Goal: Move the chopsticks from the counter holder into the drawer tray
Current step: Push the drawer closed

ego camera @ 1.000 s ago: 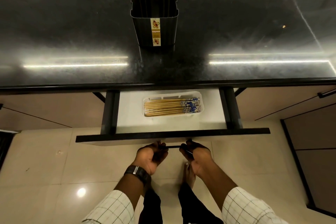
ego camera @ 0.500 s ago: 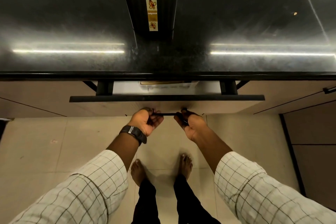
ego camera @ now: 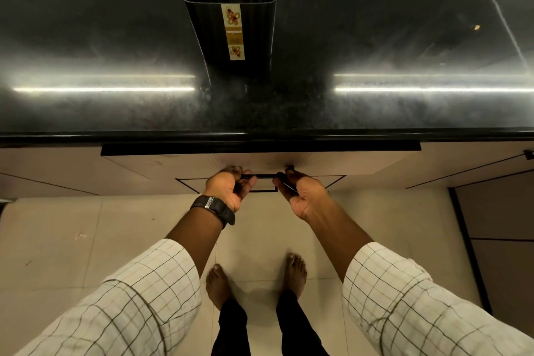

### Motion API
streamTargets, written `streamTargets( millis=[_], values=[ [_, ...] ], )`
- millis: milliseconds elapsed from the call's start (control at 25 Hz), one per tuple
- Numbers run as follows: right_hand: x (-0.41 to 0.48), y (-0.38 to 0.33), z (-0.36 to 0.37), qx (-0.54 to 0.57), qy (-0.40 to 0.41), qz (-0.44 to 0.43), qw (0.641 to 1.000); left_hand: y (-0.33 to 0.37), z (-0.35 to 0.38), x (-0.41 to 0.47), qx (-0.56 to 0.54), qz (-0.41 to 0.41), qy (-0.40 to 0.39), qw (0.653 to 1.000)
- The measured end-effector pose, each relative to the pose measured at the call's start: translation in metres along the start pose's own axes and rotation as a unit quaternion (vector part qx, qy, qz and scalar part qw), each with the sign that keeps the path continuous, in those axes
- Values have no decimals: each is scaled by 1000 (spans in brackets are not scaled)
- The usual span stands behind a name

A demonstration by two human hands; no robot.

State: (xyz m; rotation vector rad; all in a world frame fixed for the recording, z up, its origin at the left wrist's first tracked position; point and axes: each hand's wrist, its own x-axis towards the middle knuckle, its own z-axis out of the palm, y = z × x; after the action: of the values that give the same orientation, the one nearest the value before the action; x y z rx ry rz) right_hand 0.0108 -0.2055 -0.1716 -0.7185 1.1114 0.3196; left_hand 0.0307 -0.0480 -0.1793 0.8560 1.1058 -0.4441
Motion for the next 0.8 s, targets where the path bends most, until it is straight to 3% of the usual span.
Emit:
streamTargets(
  millis=[440, 800],
  values=[
    [5, -9, 15, 32, -1, -19, 999, 12, 21, 10, 14, 39, 38, 998],
    [-50, -18, -5, 21, -86, -67, 994, 19, 35, 15, 33, 67, 61, 995]
  ],
)
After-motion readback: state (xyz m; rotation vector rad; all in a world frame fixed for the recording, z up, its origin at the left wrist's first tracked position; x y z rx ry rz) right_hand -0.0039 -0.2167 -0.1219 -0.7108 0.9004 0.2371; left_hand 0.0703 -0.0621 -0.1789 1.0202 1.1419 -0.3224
